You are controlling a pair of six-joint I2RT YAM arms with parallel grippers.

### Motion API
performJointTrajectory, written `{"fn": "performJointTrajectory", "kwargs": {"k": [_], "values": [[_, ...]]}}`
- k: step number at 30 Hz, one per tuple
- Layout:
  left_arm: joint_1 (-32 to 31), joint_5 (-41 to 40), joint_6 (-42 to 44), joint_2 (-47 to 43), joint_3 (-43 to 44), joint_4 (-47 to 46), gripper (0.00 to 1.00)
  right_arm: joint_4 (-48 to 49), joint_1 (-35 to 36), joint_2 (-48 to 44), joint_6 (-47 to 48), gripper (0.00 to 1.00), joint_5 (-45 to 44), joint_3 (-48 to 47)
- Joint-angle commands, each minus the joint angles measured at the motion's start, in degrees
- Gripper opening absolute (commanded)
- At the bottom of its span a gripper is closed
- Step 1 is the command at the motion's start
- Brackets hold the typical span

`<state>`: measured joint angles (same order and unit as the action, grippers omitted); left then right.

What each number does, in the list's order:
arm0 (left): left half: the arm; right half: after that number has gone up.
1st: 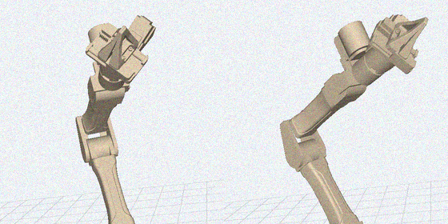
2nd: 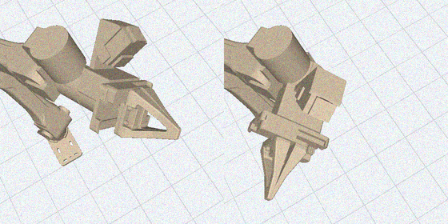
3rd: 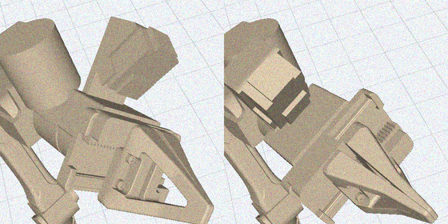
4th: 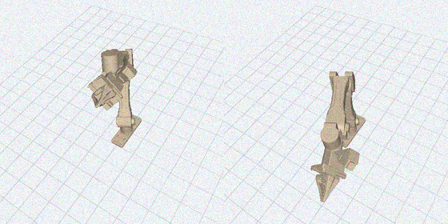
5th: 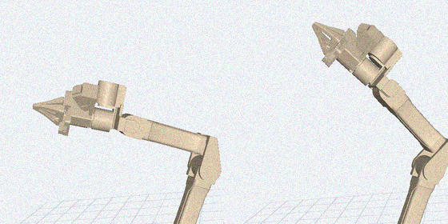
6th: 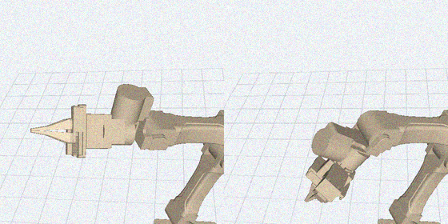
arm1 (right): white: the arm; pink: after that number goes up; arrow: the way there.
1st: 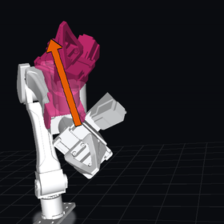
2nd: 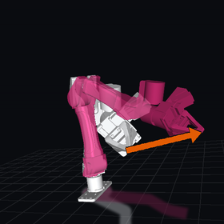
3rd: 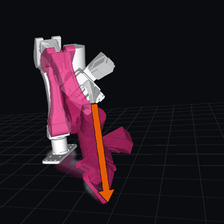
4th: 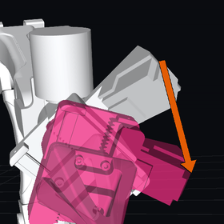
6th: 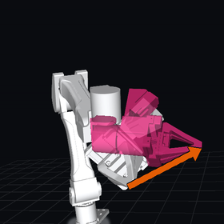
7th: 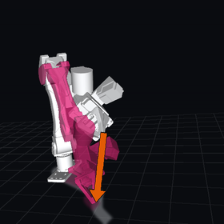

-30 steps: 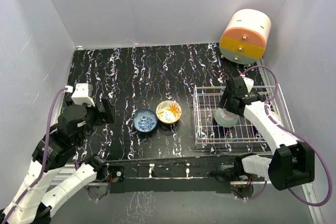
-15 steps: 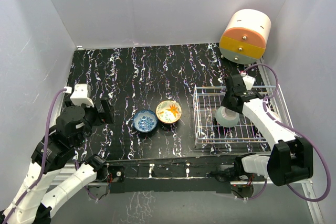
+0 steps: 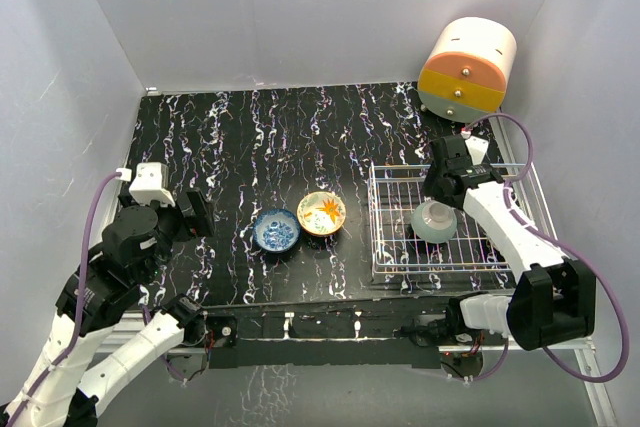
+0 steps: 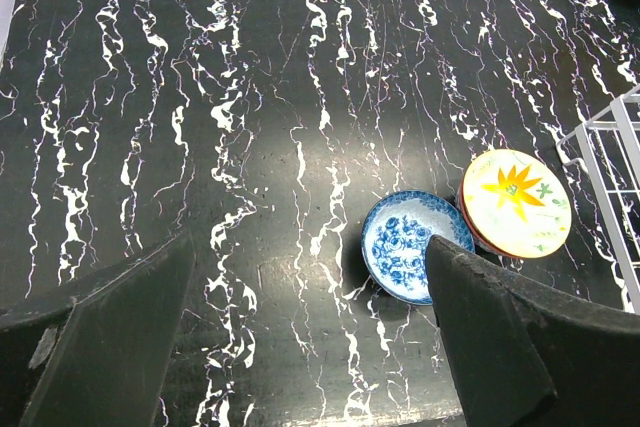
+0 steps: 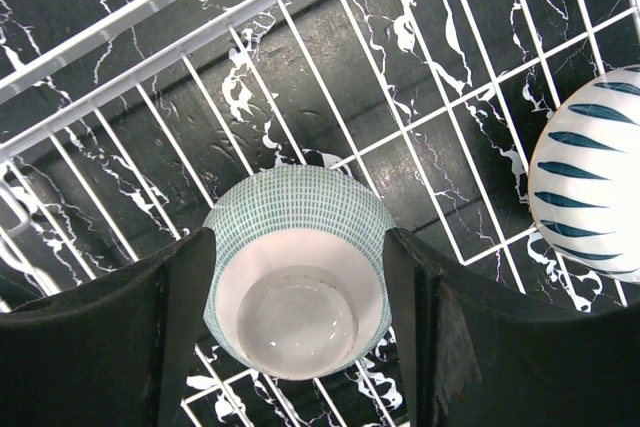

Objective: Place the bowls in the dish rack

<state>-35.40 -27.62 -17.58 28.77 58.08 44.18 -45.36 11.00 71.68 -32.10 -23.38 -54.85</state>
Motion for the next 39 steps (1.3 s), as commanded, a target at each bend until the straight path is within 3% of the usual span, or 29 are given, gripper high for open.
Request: {"fn": "performJointTrajectory", "kwargs": {"k": [1,9,20,27,39], "values": [[-0.29,-0.61,0.66,-0.62,-0.46,0.12,0.97,-2.16,-0.20,-2.05,2.04,0.83,3.50,-3.50],[-0.29,-0.33,0.82,-1.19,-1.04,0.01,0.97,-5.22,-0.13,-2.88,2.34,0.87,9.07,-1.20],[-0.29,-0.34,0.01,-2.06,-1.92,0.13,0.97,-5.97,-0.14,-4.24,1.97,0.77,9.00,0.55],[-0.29,-0.60,-0.08,-2.35,-1.86,0.56,0.97,-4.33,-0.15,-3.06,1.52,0.77,8.68,2.33],[-0.29,-0.77,-0.19,-2.44,-1.74,1.01,0.97,-3.37,-0.23,-3.14,0.63,0.52,6.21,2.34]]}}
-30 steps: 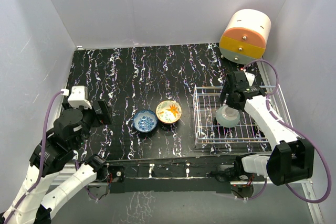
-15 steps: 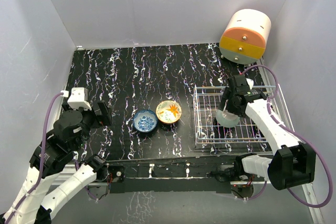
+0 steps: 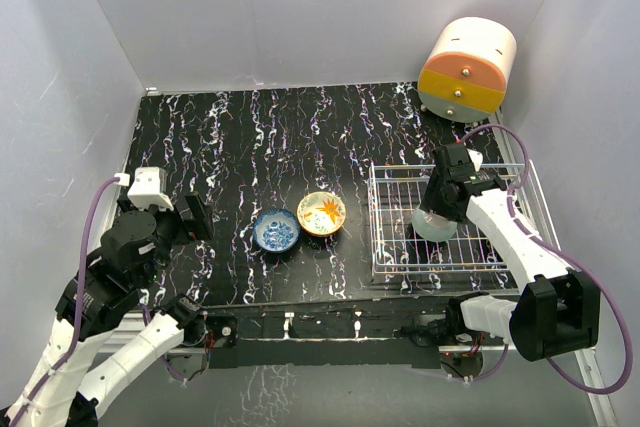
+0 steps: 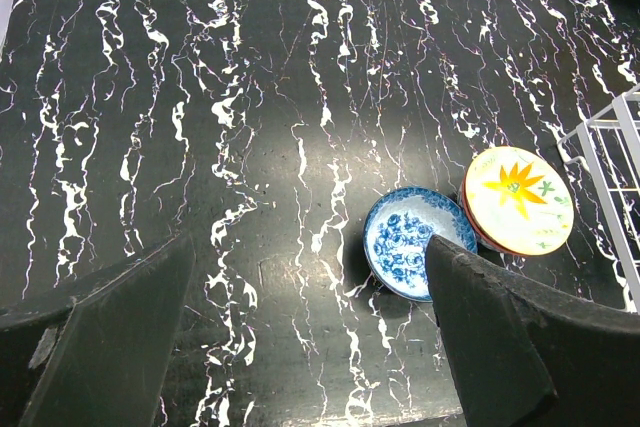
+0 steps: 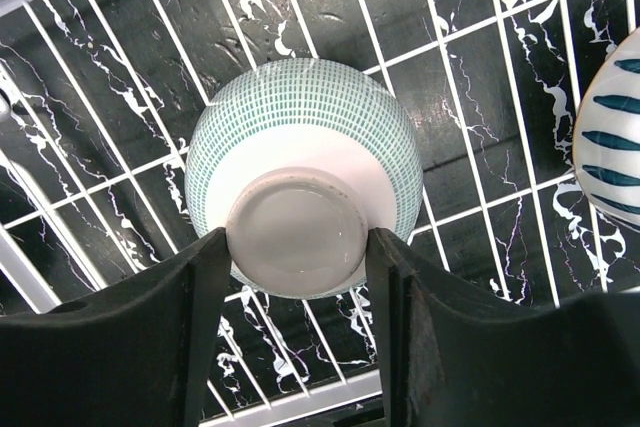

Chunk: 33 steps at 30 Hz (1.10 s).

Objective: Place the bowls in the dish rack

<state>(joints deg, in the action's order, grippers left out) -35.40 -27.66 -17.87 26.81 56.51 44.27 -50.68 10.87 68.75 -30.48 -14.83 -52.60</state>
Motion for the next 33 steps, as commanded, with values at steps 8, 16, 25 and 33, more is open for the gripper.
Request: {"fn": "performJointTrajectory", "kwargs": {"k": [8,16,25,33], "values": [[-0.29,-0.77,0.19,-0.36,-0.02,0.99,0.97,3.68,-1.33,0.67,-2.00,0.43,-7.12,-1.96],[-0.29,-0.53,0.05,-0.36,0.31,1.05,0.97,9.07,-9.97,3.94,1.53,0.41,-3.48,-4.38],[-0.29,0.50,0.36,0.80,0.20,-0.44,0.97,14.34,-18.17,8.64,4.33,0.40,-0.53,-4.94],[-0.28,0.57,0.21,1.17,1.53,0.60,0.97,17.16,-23.83,11.01,5.64,0.40,1.63,-5.35]]}}
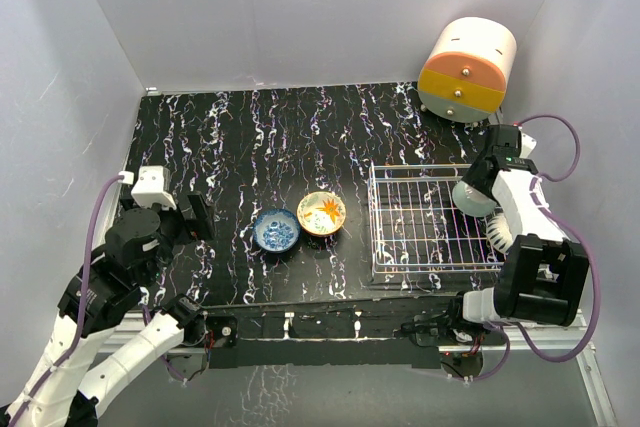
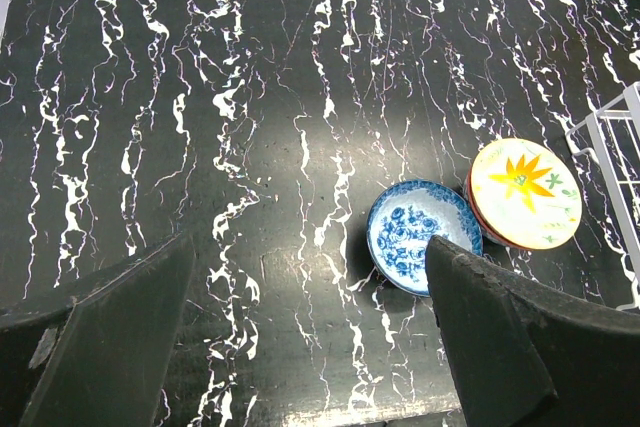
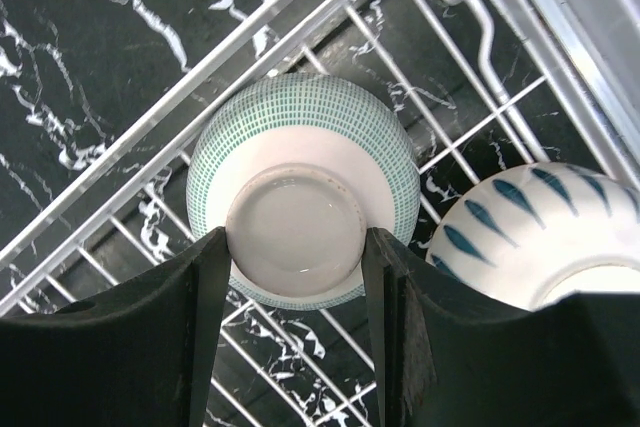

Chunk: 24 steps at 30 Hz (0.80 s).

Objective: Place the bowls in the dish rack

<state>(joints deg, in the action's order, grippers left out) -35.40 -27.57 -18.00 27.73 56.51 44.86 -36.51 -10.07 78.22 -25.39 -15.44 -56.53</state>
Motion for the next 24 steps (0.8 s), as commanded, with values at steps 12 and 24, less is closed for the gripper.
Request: {"fn": "performJointTrajectory", "kwargs": {"k": [12,24], "values": [[-0.29,2.57,0.86,3.90,3.88,0.94,0.97,3.67,-7.21,0.62,0.87,0.40,2.00,-1.19],[-0.29,3.84,0.25,4.71,3.25,1.20,0.97,7.02,-8.30,-1.22,0.29,0.41,-1.29,1.20]]}}
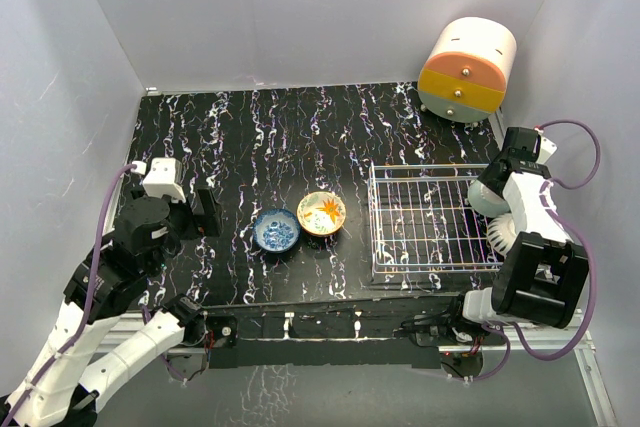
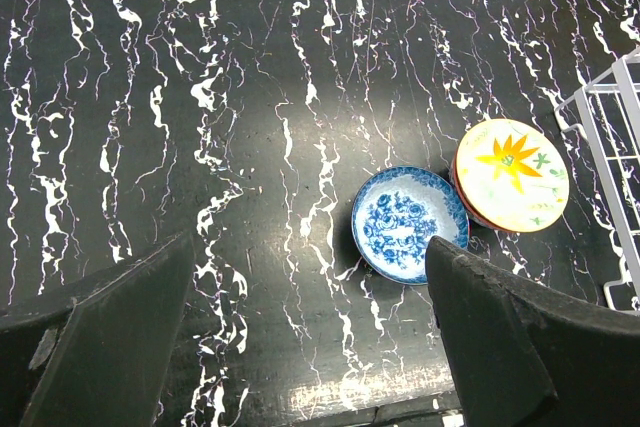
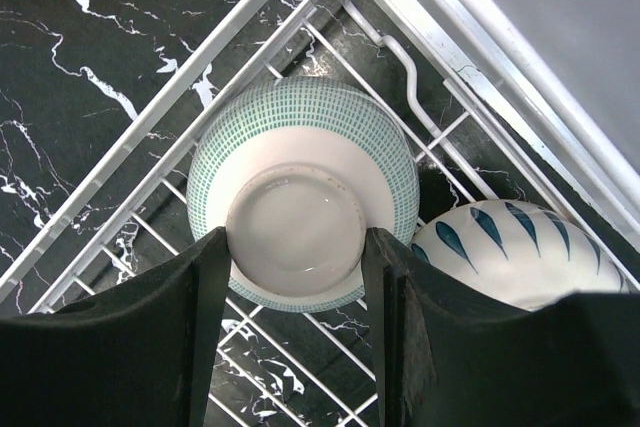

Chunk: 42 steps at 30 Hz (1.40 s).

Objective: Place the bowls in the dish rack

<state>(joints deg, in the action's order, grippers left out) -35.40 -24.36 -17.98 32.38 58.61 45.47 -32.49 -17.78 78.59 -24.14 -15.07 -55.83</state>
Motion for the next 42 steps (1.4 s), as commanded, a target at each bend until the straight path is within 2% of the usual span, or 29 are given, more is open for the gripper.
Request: {"fn": "performJointTrajectory", "kwargs": {"k": [1,17,20,23,34,38,42], "values": [[-0.31,0.63,0.19,0.05,1.16,0.71,0.97,3.04,-0.59,-1.53,-0.91,0.41,-2.12,0.35],[-0.29,0.28,-0.83,0.33,-0.23,0.65,0.97,6.31,-0.94,-1.47,-1.80,0.50,-4.81,1.49],[-0.29,0.36,-0.83,1.02,-0.42,0.45,0.97,6.07,-0.94,-1.91,-1.75,0.53,-3.27,1.33],[-0.28,0.50,-0.68,1.49,-0.43,0.11,0.97,5.73,-0.94,-3.23,-1.66,0.59,-1.30,1.14],[-0.29,0.02,-0.26,1.90,-0.45,0.25,0.97,3.93,-0.94,-8.78,-1.74,0.68,5.70,0.52],[-0.29,0.40,-0.64,2.16,-0.51,0.24,0.97,2.86,-0.94,-10.92,-1.14,0.96,7.89,0.01],[-0.29,-0.09,-0.72,2.28,-0.34,0.37,0.97,3.89,-0.79,-14.20,-1.38,0.99,14.80,1.20]]}}
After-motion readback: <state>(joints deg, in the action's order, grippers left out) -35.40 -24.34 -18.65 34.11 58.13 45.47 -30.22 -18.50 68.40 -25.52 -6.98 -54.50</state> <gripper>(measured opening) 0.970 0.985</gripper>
